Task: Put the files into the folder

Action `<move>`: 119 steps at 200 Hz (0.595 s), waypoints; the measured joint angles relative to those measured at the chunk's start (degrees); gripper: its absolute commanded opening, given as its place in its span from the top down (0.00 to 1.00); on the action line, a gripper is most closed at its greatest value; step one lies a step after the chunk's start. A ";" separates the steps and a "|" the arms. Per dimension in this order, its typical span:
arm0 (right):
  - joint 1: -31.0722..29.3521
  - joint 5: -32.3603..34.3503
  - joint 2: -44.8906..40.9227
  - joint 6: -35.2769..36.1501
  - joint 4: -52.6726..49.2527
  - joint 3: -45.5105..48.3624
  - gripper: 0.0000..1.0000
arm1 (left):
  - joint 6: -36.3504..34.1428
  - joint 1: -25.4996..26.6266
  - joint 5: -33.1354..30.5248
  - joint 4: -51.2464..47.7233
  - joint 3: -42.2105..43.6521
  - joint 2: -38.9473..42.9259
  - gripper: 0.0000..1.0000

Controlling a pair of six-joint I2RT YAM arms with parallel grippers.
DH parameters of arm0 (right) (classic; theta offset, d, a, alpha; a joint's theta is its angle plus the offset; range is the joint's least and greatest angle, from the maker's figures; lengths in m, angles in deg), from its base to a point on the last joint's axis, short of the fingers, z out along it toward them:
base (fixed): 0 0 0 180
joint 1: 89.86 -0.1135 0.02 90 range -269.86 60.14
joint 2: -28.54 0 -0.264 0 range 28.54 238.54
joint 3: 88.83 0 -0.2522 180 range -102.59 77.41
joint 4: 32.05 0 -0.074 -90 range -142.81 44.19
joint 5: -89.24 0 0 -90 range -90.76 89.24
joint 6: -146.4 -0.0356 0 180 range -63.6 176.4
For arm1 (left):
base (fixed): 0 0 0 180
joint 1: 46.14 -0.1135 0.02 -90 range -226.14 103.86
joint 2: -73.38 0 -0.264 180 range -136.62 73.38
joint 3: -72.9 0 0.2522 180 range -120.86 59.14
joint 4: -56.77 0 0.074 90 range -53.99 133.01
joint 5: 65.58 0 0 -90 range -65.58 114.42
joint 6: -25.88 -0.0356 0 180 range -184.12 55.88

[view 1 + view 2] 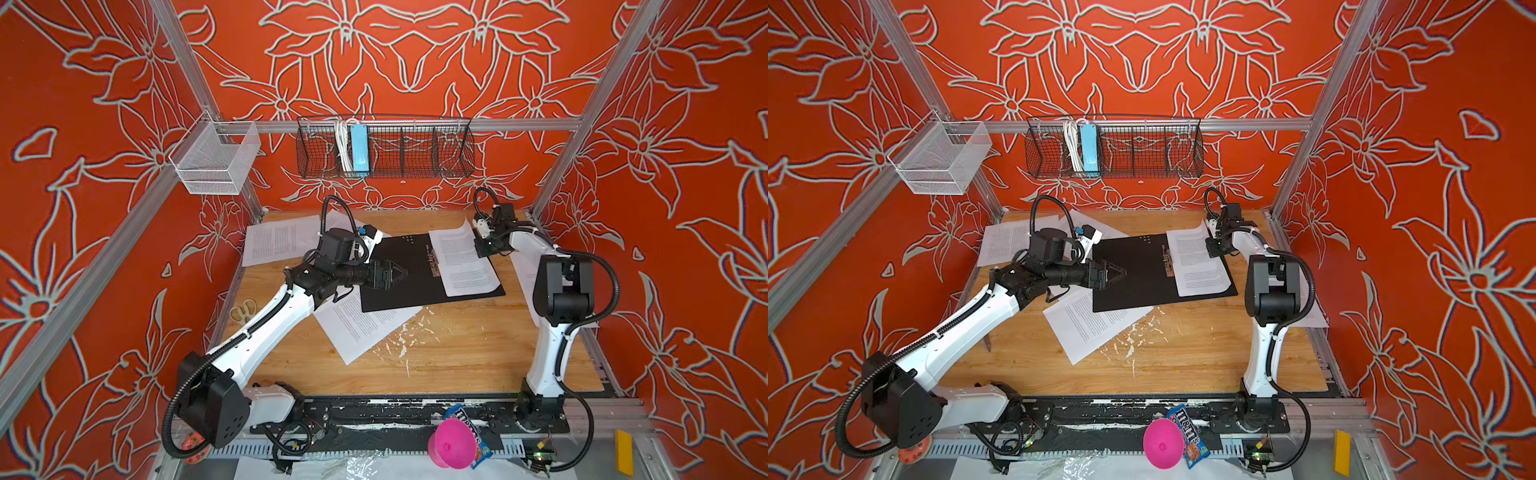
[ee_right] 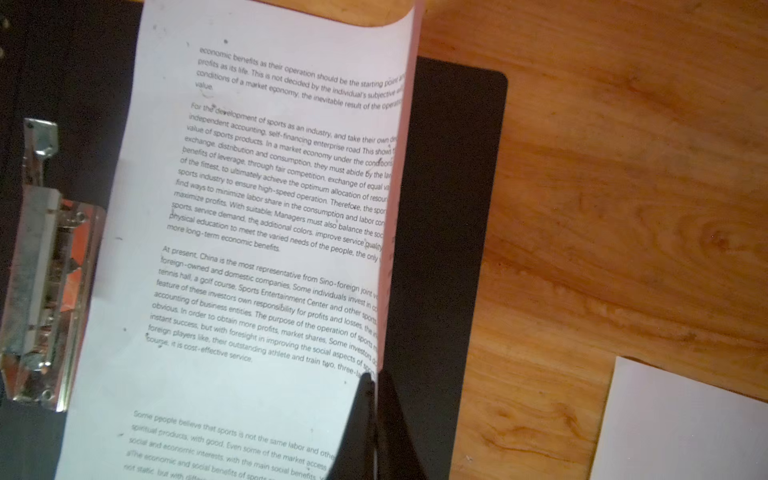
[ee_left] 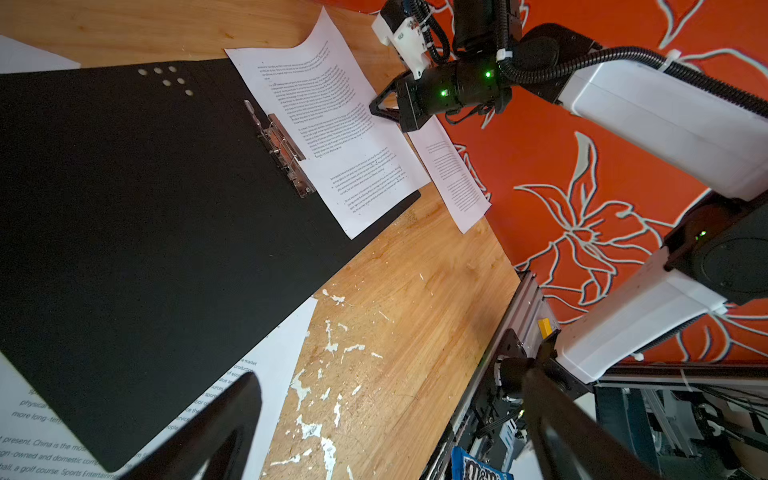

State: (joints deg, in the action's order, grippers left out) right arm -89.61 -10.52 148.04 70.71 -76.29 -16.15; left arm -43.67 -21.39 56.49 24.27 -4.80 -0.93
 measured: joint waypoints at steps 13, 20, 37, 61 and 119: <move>-0.02 -0.55 -0.04 -0.04 0.46 0.37 1.00 | 0.00 -0.02 0.02 0.00 0.00 0.00 0.02; -0.02 -0.83 -0.07 -0.13 0.81 0.76 1.00 | 0.02 -0.02 0.04 0.00 0.00 -0.02 0.02; -0.02 -1.66 -0.31 -0.44 1.09 1.55 1.00 | 0.15 -0.02 0.15 0.00 0.00 -0.02 0.02; -0.02 -2.62 -1.53 -1.31 1.42 2.91 1.00 | 0.17 -0.02 0.20 0.00 0.00 -0.02 0.02; 0.00 -5.77 -5.29 -3.56 2.93 4.83 1.00 | 0.37 -0.02 0.33 0.00 0.00 -0.15 0.02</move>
State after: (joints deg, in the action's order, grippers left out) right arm -89.61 -16.29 142.75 67.14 -73.36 -11.32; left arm -43.30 -21.41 56.82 24.27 -4.80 -1.08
